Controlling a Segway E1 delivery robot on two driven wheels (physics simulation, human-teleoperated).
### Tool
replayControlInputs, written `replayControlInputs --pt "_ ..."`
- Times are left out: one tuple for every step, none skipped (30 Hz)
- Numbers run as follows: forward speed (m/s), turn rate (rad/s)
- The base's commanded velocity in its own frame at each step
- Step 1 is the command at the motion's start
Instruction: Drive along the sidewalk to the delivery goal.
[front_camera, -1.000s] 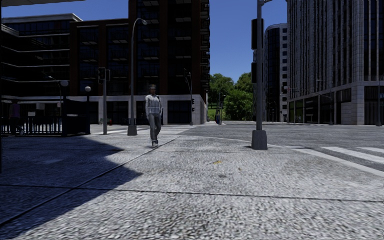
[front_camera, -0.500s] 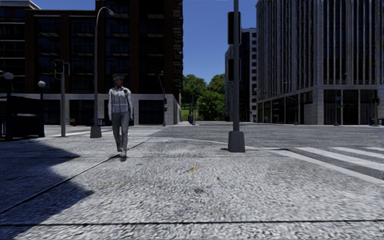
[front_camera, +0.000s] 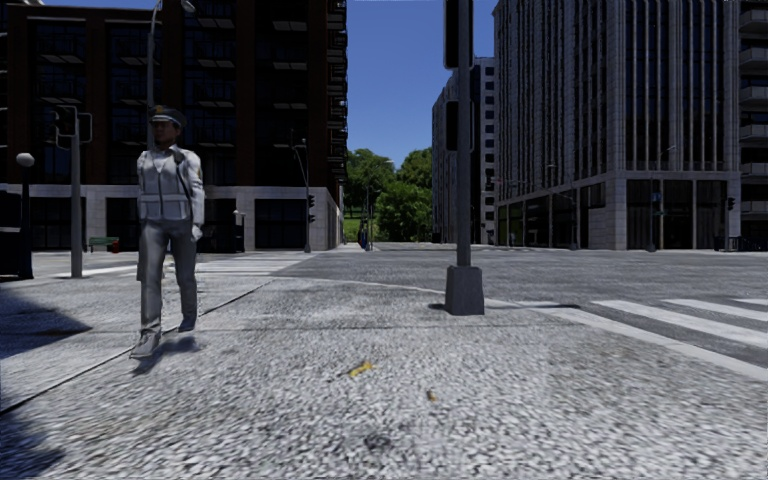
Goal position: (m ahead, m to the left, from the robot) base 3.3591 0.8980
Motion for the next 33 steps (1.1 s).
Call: replayControlInputs --pt "1.49 0.0" --pt "1.49 0.0" --pt "1.49 0.0" --pt "1.49 0.0" --pt "1.49 0.0" --pt "1.49 0.0" --pt "1.49 0.0" --pt "1.49 0.0" --pt "1.49 0.0" --pt "1.49 0.0" --pt "1.49 0.0" --pt "1.49 0.0" --pt "1.48 0.0" --pt "1.48 0.0" --pt "1.47 0.01" --pt "1.47 0.15" --pt "1.47 0.23" --pt "1.47 0.26" --pt "1.47 0.26" --pt "1.47 0.29" --pt "1.47 0.36" --pt "1.47 0.37" --pt "1.47 0.38" --pt "1.47 0.38" --pt "1.47 0.38" --pt "1.47 0.38" --pt "1.47 0.38" --pt "1.47 0.41" --pt "1.47 0.41" --pt "1.47 0.48" --pt "1.47 0.51" --pt "1.47 0.52" --pt "1.47 0.52"
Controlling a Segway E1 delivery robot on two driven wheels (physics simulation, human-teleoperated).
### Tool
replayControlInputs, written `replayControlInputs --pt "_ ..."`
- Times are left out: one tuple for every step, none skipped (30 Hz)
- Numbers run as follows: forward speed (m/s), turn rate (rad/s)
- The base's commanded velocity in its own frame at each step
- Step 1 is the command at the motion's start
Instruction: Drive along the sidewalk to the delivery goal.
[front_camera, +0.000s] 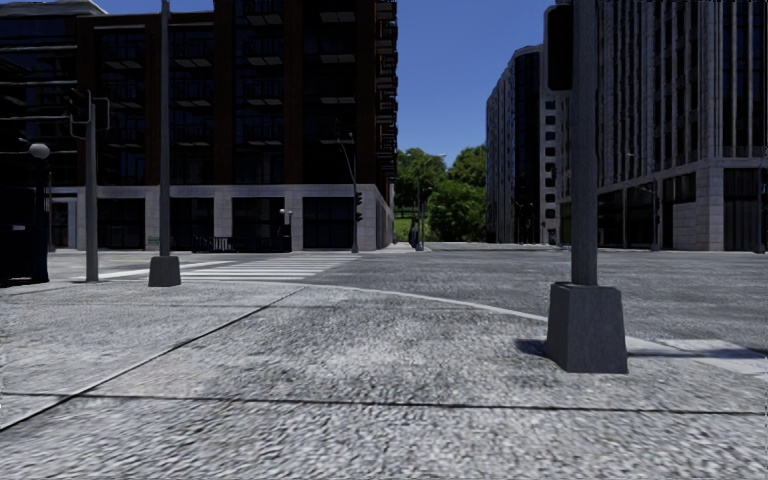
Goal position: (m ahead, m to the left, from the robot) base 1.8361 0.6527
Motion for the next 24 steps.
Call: replayControlInputs --pt "1.47 0.52" --pt "1.47 0.52" --pt "1.47 0.52" --pt "1.47 0.52" --pt "1.47 0.52" --pt "1.47 0.52" --pt "1.47 0.52" --pt "1.47 0.52" --pt "1.45 0.52" --pt "1.45 0.52" --pt "1.43 0.52" --pt "1.41 0.54" --pt "1.41 0.62" --pt "1.41 0.67" --pt "1.41 0.67" --pt "1.41 0.68" --pt "1.4 0.68" --pt "1.4 0.68" --pt "1.4 0.68" --pt "1.4 0.68" --pt "1.4 0.68" --pt "1.39 0.66" --pt "1.37 0.66" --pt "1.35 0.63"
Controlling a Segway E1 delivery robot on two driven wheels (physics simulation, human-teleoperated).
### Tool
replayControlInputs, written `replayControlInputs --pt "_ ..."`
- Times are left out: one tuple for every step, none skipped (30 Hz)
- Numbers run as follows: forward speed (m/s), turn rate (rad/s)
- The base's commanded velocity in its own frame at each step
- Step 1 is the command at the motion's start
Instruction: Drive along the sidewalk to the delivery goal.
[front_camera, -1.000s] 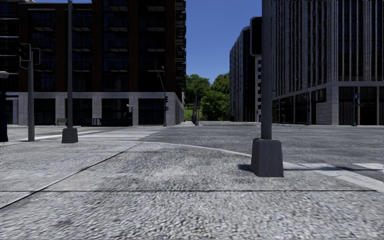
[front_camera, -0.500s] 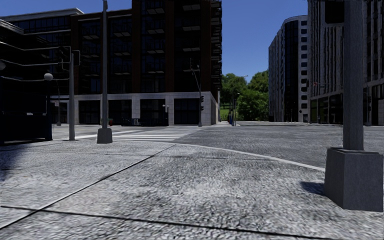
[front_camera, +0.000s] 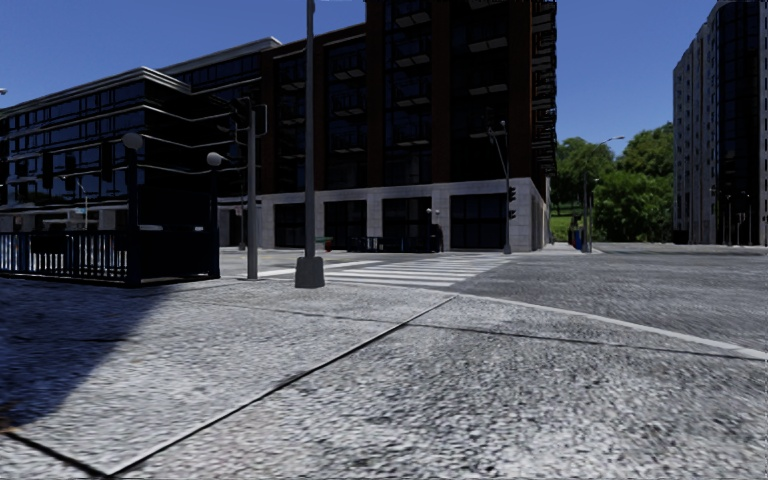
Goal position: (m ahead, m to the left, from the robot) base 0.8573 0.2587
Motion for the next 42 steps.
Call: replayControlInputs --pt "1.35 0.63" --pt "1.33 0.59" --pt "1.31 0.58" --pt "1.29 0.57" --pt "1.29 0.57" --pt "1.29 0.57" --pt "1.28 0.57" --pt "1.28 0.55" --pt "1.28 0.54" --pt "1.27 0.53" --pt "1.27 0.53" --pt "1.27 0.52" --pt "1.27 0.5" --pt "1.27 0.43" --pt "1.25 0.4" --pt "1.25 0.4" --pt "1.1 0.26" --pt "0.0 0.0" --pt "0.0 0.0" --pt "0.0 0.0" --pt "0.0 0.0" --pt "0.0 0.0" --pt "0.0 0.0" --pt "0.0 0.0" --pt "0.0 0.0" --pt "0.0 0.0" --pt "0.0 0.0" --pt "0.0 0.0" --pt "0.0 0.0" --pt "0.0 0.0" --pt "0.0 0.0" --pt "0.0 0.0" --pt "0.0 0.0" --pt "0.0 0.0" --pt "0.0 0.0" --pt "0.0 0.0" --pt "0.0 0.0" --pt "0.0 0.0" --pt "0.0 0.0" --pt "0.0 0.0" --pt "0.0 0.0" --pt "0.0 0.0"
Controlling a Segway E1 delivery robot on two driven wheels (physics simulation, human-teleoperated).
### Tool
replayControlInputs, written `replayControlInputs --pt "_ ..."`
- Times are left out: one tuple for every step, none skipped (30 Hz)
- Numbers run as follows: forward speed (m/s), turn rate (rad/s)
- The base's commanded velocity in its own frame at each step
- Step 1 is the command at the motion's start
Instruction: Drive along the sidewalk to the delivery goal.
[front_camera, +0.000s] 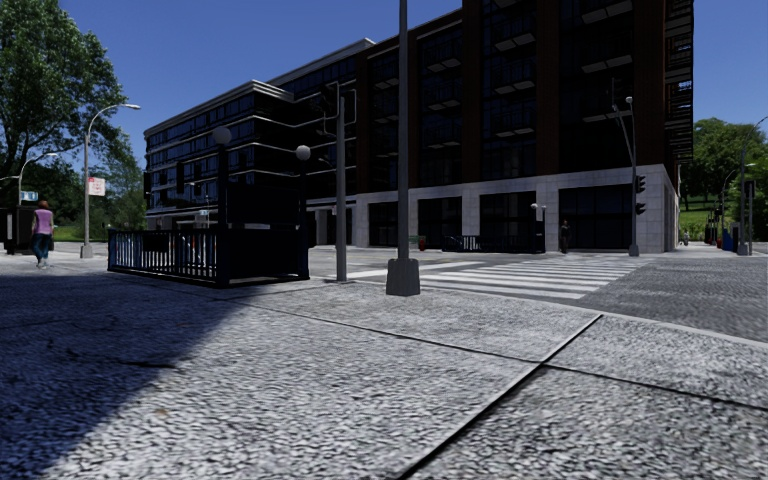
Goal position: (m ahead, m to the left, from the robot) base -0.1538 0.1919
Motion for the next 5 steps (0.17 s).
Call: replayControlInputs --pt "0.0 0.0" --pt "0.0 0.0" --pt "0.0 0.0" --pt "0.0 0.0" --pt "0.0 0.0"
